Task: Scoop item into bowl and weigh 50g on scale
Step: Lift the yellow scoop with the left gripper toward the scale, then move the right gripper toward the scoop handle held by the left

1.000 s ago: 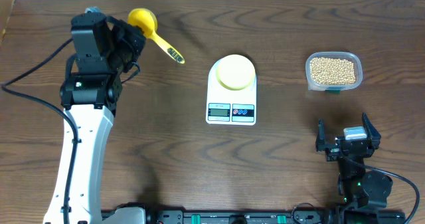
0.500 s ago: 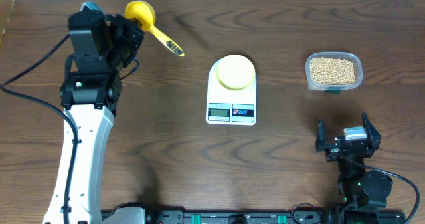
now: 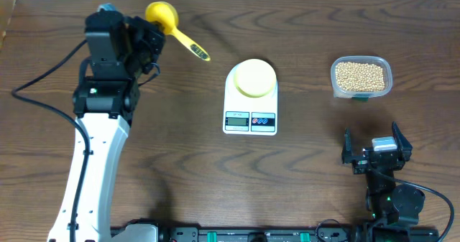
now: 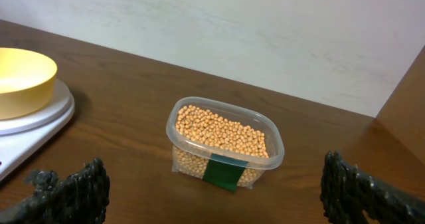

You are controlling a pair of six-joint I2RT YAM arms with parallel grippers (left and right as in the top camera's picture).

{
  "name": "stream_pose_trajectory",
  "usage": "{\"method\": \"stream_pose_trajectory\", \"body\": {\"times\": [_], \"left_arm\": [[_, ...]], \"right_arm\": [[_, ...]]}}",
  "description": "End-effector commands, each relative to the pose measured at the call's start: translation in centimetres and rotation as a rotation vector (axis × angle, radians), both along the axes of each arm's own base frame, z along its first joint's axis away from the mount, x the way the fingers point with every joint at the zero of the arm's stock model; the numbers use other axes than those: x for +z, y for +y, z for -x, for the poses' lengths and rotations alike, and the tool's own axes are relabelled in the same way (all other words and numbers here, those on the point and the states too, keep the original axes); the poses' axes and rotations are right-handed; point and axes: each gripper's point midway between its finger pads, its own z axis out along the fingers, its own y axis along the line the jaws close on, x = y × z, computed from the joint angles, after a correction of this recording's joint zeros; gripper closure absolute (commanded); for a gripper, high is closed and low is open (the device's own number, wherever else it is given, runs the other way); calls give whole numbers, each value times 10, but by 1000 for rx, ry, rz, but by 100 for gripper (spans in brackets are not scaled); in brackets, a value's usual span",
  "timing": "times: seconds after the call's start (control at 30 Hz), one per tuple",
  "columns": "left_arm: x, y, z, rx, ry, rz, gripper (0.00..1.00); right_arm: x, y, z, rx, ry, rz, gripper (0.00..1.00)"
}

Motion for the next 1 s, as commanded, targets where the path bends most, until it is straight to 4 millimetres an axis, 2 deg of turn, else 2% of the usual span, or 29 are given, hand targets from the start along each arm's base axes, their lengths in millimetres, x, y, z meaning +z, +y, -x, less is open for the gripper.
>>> {"method": "stream_pose_trajectory", "body": {"times": [0.0,0.23,0.33,0.37,0.5,0.6,0.67,0.73,0.83,0.97], "left_arm": [[0,-15,2,-26,9,14,92],[-10,-36,12,-42,80,92,92],[-10,-52,17,-89,91,113,92],[-10,-56,18,-99,94,112,92],[-15,-72,24,-136,114,108,92],[-16,-82,27,-162,119,106,92],[-17,-85,29,-168,127,104,92],[-18,-84,29,-167,129,104,92],[-18,-84,29,-167,129,104,92],[-18,-84,29,-169,128,100,92]], "right_arm": [[0,2,0,10,-1,-13,1],[1,2,0,10,-4,-12,1],[12,6,0,35,-50,-9,1],[14,13,1,74,-58,-10,1],[15,71,19,429,-61,-20,1],[23,115,50,744,-99,-8,1],[32,129,67,871,-148,21,1],[38,131,71,893,-169,18,1],[46,127,66,853,-150,-76,1],[47,127,66,853,-97,-188,1]]}}
